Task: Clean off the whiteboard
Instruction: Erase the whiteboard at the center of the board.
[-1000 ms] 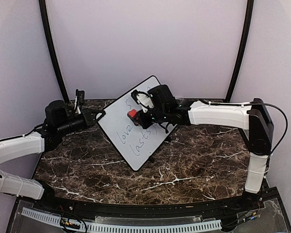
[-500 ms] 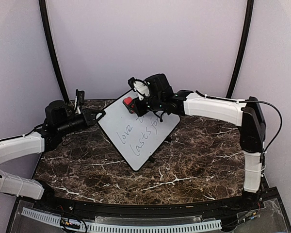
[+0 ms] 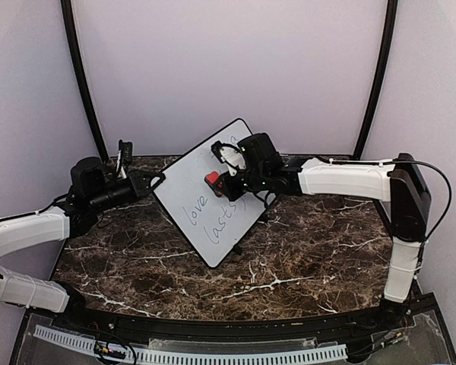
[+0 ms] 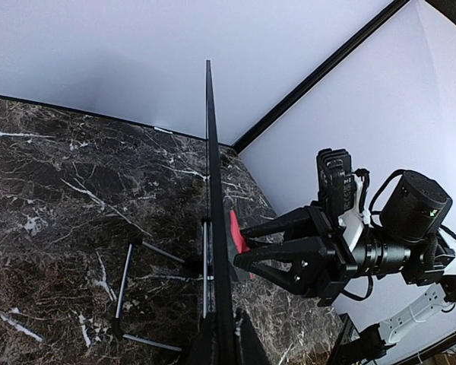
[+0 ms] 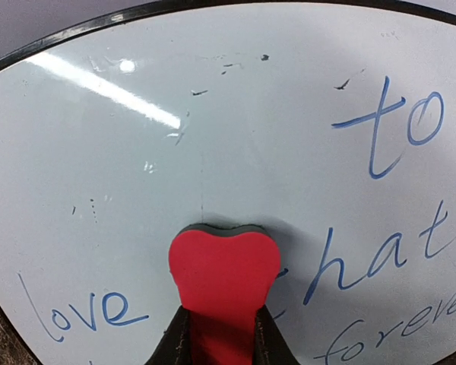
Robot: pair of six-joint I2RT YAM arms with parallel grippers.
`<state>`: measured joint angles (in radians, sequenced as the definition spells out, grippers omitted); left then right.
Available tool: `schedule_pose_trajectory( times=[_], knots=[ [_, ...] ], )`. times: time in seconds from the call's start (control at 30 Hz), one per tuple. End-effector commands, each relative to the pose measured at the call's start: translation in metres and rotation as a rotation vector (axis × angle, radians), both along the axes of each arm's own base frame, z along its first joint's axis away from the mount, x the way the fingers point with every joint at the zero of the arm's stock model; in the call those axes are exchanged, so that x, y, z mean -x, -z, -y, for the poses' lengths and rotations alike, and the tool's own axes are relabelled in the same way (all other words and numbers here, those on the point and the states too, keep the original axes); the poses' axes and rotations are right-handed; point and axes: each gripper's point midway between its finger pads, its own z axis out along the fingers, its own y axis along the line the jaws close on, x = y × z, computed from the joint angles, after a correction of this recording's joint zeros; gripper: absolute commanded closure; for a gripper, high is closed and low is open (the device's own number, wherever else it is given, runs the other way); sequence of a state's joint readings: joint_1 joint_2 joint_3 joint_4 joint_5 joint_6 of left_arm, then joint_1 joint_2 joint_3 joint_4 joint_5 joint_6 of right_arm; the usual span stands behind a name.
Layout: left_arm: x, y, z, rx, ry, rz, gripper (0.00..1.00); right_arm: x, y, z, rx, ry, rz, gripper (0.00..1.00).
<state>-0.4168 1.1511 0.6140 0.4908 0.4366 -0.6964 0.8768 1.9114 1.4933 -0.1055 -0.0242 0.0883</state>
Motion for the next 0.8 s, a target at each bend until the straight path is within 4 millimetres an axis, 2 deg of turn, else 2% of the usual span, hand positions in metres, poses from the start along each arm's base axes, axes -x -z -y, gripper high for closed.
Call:
schedule_pose_trajectory(
  times=[0.0, 0.17, 0.3, 0.47, 0.5, 0.63, 0.77],
  knots=[
    [0.033, -0.056, 0.021, 0.082, 0.180, 0.199, 1.00, -0.008, -0.002, -0.013, -0.005, -0.016, -0.017, 0.97],
    [0.033, -0.056, 0.020, 0.077, 0.177, 0.201, 1.00, -0.023, -0.023, -0.035, -0.030, -0.037, 0.002, 0.97],
    [0.033, -0.055, 0.020, 0.076, 0.175, 0.200, 1.00, -0.035, -0.025, -0.038, -0.011, -0.004, 0.017, 0.97],
    [0.033, -0.056, 0.020, 0.075, 0.174, 0.204, 1.00, -0.033, -0.011, -0.018, 0.006, 0.031, 0.005, 0.97],
    [0.033, -0.057, 0.020, 0.076, 0.175, 0.205, 1.00, -0.029, 0.001, -0.010, 0.020, 0.036, -0.014, 0.97],
    [0.034, -0.058, 0.020, 0.078, 0.179, 0.207, 1.00, -0.018, 0.019, 0.011, 0.025, 0.045, -0.045, 0.97],
    [0.034, -0.058, 0.021, 0.082, 0.184, 0.206, 1.00, -0.009, 0.029, 0.016, 0.021, 0.031, -0.065, 0.97]
  ],
)
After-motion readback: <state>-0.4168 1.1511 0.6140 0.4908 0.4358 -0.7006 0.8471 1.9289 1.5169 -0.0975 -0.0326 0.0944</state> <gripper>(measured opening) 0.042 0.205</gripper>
